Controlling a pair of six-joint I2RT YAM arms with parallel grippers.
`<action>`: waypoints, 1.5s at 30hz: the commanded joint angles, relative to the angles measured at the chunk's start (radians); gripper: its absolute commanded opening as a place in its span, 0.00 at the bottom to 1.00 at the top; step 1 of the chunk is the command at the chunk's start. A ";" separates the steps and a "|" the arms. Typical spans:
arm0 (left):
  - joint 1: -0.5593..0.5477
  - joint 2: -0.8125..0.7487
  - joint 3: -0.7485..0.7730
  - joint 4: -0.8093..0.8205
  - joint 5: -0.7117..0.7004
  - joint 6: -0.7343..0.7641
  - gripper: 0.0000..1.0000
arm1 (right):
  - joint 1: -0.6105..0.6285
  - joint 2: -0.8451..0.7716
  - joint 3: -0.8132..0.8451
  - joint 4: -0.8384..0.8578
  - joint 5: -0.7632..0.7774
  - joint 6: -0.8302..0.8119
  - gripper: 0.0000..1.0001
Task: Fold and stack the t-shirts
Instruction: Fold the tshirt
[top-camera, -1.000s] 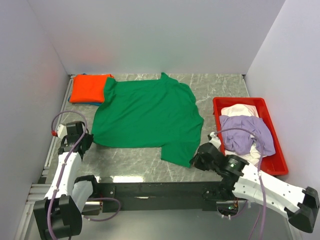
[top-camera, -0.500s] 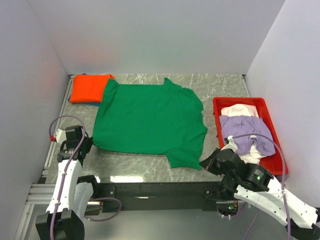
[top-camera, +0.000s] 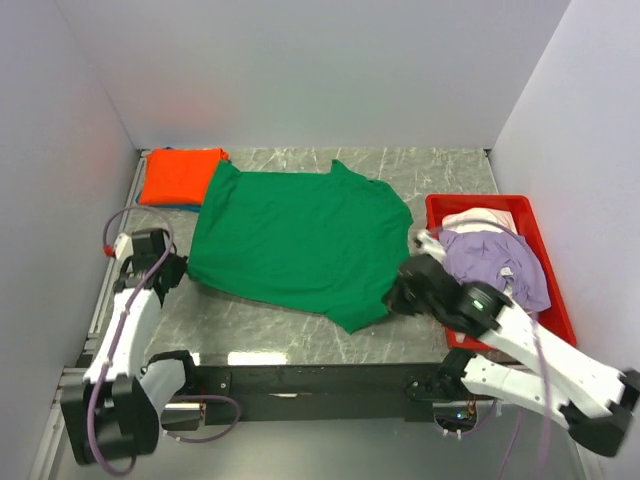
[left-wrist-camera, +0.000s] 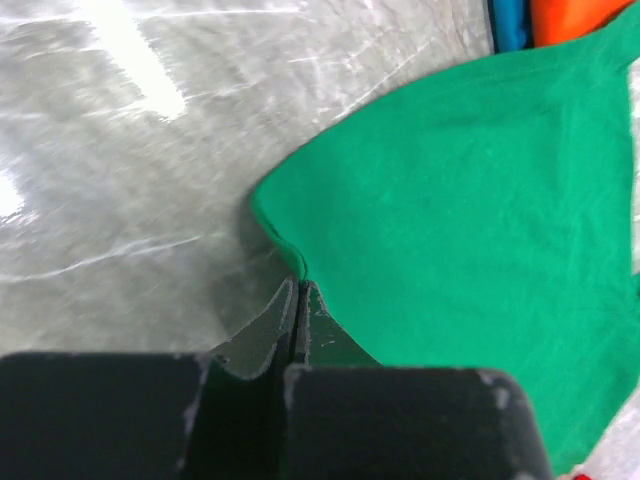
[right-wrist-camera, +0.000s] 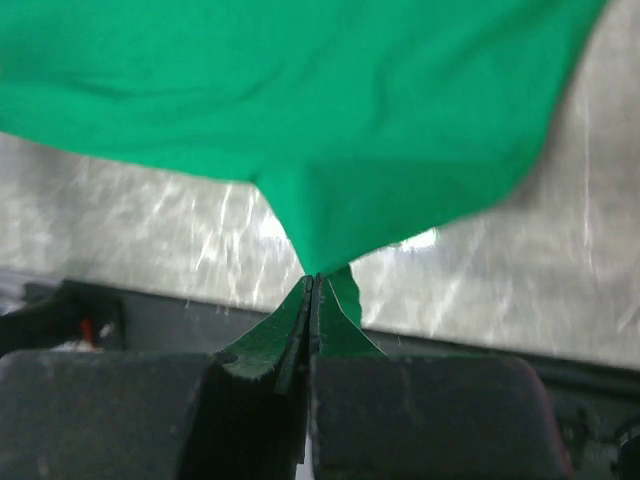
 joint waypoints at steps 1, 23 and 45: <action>-0.040 0.104 0.090 0.075 -0.014 0.039 0.01 | -0.084 0.226 0.114 0.210 -0.054 -0.207 0.00; -0.118 0.625 0.392 0.082 -0.074 -0.036 0.05 | -0.536 0.803 0.409 0.440 -0.329 -0.410 0.00; -0.117 0.596 0.429 0.093 -0.105 -0.067 0.08 | -0.675 0.839 0.464 0.459 -0.363 -0.421 0.00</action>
